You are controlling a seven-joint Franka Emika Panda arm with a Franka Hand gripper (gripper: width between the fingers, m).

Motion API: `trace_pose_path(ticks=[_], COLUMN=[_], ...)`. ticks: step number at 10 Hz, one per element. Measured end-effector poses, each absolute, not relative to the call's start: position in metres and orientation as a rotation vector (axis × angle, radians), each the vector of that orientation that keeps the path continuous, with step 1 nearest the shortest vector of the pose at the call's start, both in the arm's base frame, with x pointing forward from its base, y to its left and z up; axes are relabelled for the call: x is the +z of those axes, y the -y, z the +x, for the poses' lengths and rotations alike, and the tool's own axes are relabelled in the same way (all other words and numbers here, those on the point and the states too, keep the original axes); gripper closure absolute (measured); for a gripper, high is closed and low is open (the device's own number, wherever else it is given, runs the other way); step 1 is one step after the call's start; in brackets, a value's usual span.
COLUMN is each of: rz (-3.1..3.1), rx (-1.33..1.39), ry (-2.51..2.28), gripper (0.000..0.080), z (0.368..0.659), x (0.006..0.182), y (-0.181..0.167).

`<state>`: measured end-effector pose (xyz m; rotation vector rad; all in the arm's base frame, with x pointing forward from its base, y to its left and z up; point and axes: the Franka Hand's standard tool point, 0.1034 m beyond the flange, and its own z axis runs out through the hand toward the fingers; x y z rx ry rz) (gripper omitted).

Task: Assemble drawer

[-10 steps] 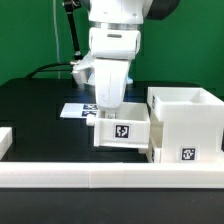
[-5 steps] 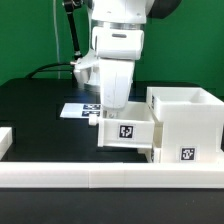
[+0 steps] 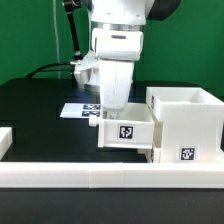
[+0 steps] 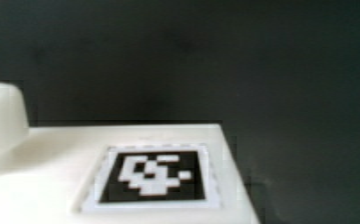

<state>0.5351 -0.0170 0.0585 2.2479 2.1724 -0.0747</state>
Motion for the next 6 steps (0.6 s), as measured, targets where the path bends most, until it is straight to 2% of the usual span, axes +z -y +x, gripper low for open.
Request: trace_pose_path(ticks=[6], rz=[2.211], rx=[-0.039], ry=[-2.184], gripper=[0.0757], z=[0.5398], x=[0.0598], y=[0.0120])
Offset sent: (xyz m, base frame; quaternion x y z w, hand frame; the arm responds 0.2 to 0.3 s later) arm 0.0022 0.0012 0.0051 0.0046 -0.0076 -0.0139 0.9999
